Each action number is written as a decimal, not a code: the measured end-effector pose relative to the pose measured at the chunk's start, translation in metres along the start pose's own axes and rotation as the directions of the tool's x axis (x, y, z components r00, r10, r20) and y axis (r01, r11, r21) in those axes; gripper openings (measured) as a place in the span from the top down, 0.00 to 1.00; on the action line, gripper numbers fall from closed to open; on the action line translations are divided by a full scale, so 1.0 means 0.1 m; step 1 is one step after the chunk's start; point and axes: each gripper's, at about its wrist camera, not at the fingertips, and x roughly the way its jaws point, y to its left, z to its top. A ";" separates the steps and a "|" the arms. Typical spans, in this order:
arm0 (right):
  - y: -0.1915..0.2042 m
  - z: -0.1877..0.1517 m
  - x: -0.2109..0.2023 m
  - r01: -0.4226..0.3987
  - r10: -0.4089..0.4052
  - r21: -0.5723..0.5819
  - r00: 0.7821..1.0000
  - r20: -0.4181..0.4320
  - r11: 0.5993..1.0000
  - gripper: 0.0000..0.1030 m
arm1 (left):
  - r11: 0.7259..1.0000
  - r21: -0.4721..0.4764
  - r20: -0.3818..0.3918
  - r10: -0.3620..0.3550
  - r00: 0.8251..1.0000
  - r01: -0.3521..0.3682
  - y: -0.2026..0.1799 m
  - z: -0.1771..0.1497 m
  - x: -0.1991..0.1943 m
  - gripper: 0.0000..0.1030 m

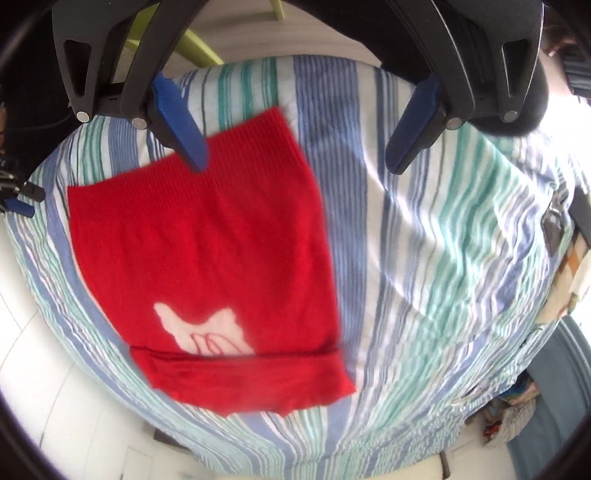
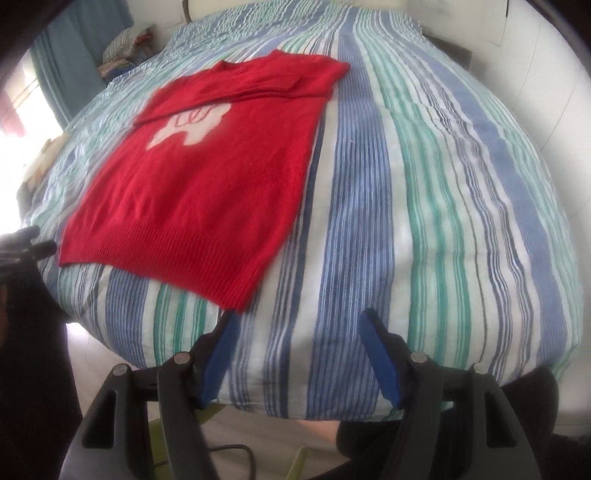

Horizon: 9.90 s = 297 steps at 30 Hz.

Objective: Fold small clothes

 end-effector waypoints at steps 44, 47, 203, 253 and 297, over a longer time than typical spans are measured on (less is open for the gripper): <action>0.70 0.24 -0.05 -0.145 0.148 -0.083 0.989 0.032 0.986 0.36 | 0.984 -0.134 -0.058 -0.123 0.991 0.115 0.09 0.01 0.26 0.03; 0.76 0.25 -0.07 -0.152 0.157 -0.091 0.987 0.041 0.984 0.36 | 0.983 -0.147 -0.069 -0.120 0.990 0.109 0.14 -0.06 0.27 0.03; -0.94 2.34 1.22 -0.333 0.327 0.133 0.943 0.066 0.933 0.42 | 0.999 -0.044 0.091 0.027 0.996 -0.023 -0.26 0.54 1.17 0.09; 1.93 3.18 1.02 -0.293 0.327 -0.310 0.943 0.065 0.905 0.60 | 0.814 -0.567 0.213 -0.005 0.977 0.128 1.44 0.29 0.88 0.09; 0.83 3.02 1.48 -0.485 0.479 0.044 0.872 0.103 0.873 0.19 | 0.924 -0.316 0.031 -0.217 0.976 0.216 1.00 2.13 1.96 0.03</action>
